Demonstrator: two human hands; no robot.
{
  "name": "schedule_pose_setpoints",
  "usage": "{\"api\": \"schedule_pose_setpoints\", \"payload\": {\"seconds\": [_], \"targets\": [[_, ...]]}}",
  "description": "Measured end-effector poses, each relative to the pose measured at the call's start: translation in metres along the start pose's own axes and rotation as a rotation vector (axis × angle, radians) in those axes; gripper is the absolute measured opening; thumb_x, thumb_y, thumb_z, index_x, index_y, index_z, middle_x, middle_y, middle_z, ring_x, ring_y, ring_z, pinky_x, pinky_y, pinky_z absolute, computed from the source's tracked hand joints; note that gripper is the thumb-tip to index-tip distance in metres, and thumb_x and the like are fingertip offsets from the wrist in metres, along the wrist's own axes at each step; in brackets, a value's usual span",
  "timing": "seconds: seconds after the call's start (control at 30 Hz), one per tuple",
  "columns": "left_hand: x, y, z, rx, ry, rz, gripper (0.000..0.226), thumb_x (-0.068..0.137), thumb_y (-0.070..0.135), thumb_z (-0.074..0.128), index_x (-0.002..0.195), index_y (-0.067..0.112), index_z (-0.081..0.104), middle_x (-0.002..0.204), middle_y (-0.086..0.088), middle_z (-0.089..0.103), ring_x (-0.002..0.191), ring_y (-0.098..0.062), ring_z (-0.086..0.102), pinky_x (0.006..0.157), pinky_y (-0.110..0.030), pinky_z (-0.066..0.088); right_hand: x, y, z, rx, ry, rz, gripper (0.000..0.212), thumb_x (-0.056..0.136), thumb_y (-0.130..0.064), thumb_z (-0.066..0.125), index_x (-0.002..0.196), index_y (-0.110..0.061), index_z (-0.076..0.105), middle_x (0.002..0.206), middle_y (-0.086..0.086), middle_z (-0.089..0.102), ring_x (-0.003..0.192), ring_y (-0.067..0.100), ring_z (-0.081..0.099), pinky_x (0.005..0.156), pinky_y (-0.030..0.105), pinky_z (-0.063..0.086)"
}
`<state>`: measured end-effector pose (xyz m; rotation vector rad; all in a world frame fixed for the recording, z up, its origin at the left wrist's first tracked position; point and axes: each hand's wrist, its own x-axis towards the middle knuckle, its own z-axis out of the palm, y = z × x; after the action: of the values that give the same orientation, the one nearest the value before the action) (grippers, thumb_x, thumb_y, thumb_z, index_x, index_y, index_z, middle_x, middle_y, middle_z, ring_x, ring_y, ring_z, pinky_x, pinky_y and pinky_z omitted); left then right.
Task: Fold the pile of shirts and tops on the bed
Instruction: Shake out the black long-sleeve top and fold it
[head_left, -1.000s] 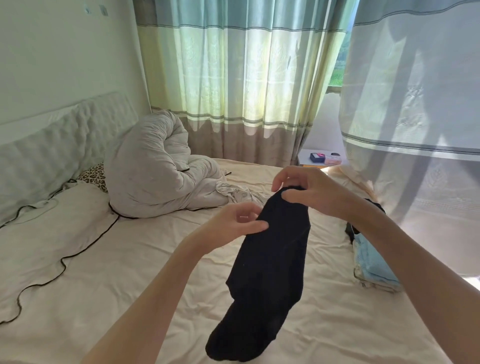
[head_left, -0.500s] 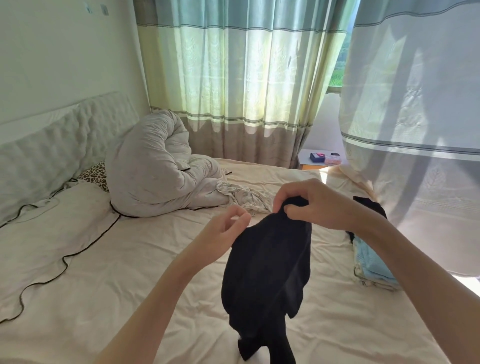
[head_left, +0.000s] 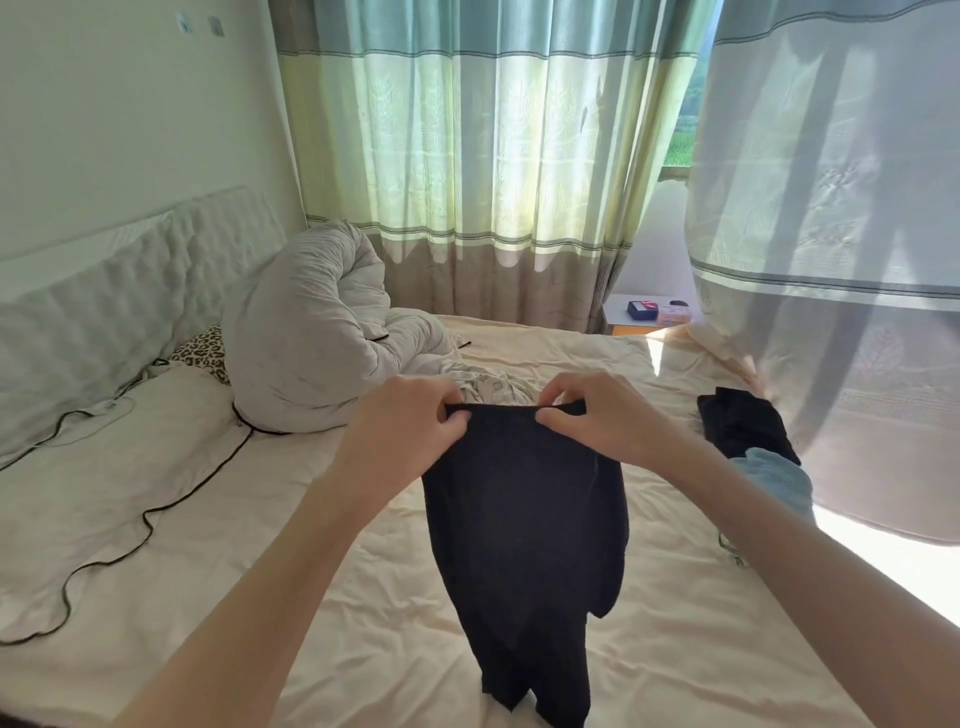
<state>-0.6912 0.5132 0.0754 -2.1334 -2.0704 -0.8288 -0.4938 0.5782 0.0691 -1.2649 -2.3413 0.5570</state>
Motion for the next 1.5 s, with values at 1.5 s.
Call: {"api": "schedule_pose_setpoints", "payload": {"seconds": [1.5], "targets": [[0.040,-0.032,-0.063,-0.265,0.391,-0.390,0.016,0.087,0.008,0.053,0.099,0.011,0.063,0.090,-0.008,0.060,0.083,-0.022,0.052,0.077,-0.027,0.036,0.011,0.057,-0.069,0.124,0.374,0.161,0.026,0.088,-0.002,0.046,0.095,-0.011,0.069,0.086,-0.002,0.062,0.089,0.016,0.054,0.079,0.025,0.038]]}}
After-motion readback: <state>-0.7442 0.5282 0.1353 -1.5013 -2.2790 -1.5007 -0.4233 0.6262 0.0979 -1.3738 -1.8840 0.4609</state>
